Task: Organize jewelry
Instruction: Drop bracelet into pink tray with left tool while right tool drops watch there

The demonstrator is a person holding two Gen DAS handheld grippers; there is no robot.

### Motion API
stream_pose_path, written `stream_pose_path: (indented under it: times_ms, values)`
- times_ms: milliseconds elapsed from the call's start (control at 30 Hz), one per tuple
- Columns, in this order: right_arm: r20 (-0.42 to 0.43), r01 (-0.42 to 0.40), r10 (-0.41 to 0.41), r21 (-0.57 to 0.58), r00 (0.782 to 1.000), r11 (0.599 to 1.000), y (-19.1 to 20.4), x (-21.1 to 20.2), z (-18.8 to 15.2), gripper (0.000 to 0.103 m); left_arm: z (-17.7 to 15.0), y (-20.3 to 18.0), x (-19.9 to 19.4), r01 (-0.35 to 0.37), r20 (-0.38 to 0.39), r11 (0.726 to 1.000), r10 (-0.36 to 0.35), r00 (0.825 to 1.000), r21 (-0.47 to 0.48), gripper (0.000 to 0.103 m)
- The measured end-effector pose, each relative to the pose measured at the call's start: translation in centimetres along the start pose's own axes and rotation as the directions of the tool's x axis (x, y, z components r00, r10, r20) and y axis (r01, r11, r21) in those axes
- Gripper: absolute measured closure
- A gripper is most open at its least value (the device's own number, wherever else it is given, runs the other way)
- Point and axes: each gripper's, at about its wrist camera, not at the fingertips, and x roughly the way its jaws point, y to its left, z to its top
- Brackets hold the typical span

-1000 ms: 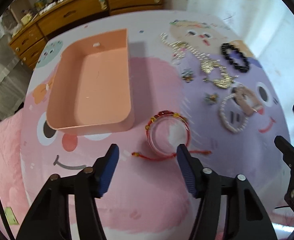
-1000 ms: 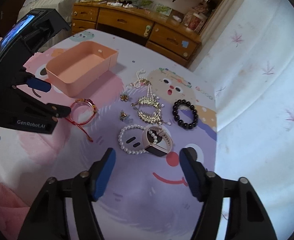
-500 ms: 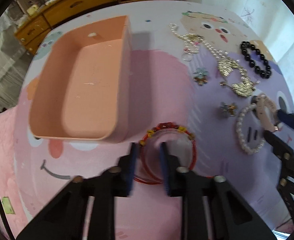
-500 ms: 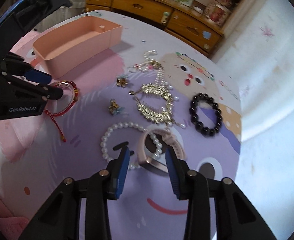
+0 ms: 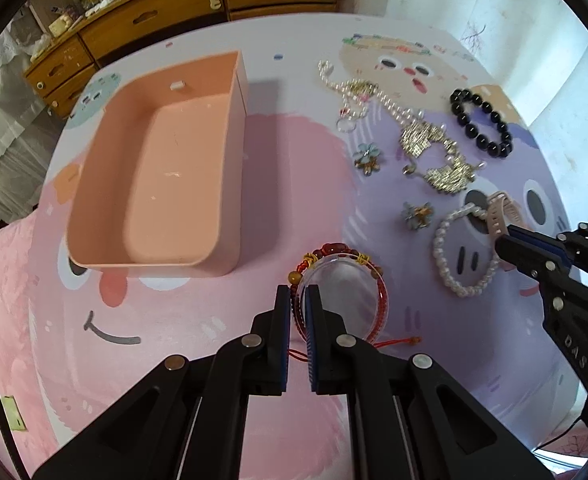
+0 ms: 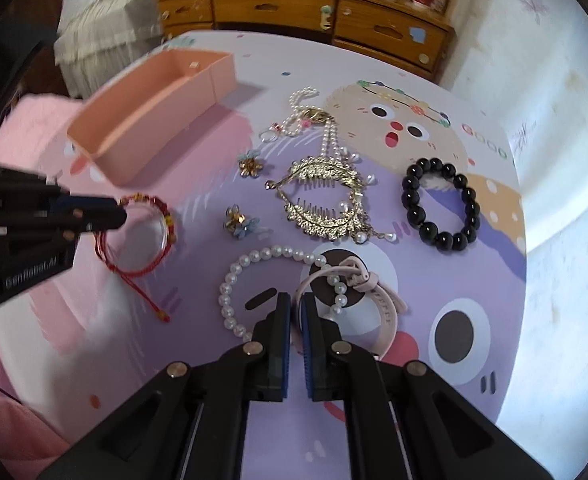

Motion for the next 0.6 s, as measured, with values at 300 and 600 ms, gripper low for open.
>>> stream_pose_path:
  times_ms: [300, 600]
  values:
    - [0.141, -0.175, 0.142, 0.262, 0.98, 0.949, -2.1, -3.2, 1.0, 0.098, 0.5, 1.2, -6.3, 0.046, 0.095, 0.999, -0.048, 0.994, 0.02, 0.098]
    - [0.304, -0.318, 0.213, 0.354, 0.929, 0.879, -0.1, -6.8, 3.3, 0.098, 2.4, 5.5, -11.1, 0.053, 0.18, 0.997, -0.062, 0.982, 0.056, 0.098]
